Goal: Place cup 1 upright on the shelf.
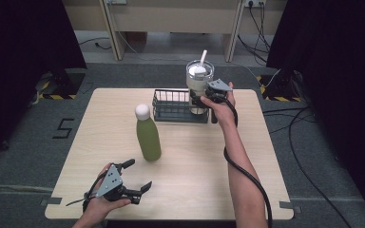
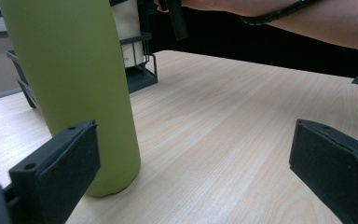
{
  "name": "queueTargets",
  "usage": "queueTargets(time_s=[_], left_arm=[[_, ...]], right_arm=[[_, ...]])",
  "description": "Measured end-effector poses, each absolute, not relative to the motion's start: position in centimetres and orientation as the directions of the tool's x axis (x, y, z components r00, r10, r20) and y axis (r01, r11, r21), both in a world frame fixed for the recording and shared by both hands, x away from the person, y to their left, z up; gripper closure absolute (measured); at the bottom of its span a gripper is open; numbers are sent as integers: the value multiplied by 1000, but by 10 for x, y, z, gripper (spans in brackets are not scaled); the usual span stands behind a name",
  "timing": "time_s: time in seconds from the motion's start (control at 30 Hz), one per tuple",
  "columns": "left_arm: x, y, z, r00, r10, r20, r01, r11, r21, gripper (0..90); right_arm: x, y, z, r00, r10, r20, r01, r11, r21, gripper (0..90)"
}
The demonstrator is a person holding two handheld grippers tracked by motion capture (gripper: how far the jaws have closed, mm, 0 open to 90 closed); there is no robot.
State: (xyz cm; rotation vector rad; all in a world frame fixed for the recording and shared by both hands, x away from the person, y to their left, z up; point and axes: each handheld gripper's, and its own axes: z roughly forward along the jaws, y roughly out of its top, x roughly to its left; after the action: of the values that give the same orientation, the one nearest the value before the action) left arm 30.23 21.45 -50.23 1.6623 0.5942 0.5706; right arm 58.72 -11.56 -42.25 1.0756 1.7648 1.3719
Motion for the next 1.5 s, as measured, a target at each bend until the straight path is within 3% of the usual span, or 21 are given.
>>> queueTargets(time_s=[0.7,1.5], left_arm=[[306,216,-497,721,691,44,68,-133,989,3],[322,223,-484,661,749,34,58,-97,994,0]], right_arm=[[548,-141,-423,-434,901,-15,204,115,972,36],[466,-185,-445,-390,921,-8,205,95,974,47]])
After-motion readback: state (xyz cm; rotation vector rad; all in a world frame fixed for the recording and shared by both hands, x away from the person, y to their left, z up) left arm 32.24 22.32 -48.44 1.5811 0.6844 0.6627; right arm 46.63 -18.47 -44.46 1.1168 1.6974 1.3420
